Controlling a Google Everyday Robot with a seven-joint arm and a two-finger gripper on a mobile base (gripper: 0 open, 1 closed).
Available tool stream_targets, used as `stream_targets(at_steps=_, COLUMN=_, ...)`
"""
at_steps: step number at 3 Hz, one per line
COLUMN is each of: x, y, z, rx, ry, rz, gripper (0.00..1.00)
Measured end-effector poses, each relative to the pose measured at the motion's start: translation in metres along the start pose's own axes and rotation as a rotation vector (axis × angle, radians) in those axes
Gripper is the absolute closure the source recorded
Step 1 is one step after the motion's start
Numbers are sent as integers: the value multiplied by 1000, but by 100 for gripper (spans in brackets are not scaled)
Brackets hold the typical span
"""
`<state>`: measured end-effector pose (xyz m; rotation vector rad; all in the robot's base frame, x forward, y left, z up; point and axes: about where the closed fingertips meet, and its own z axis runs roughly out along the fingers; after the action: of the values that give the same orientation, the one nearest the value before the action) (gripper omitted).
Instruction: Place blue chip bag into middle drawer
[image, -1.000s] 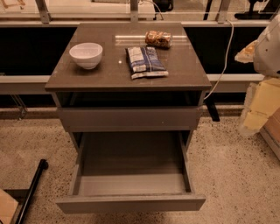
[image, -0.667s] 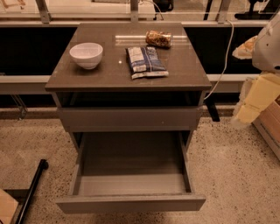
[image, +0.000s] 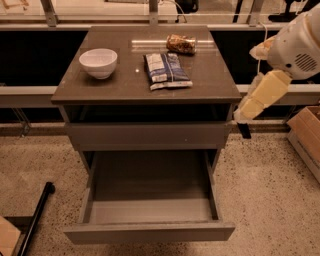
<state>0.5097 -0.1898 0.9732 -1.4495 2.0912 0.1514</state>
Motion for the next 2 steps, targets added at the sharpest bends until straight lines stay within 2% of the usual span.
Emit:
stream_targets(at_steps=1, x=-16, y=-26, z=22, rx=-9, ry=-66, rz=14, gripper=0)
stream_targets(at_steps=2, x=-31, y=-51, z=49, rx=-33, ry=-89, rz=11, gripper=0)
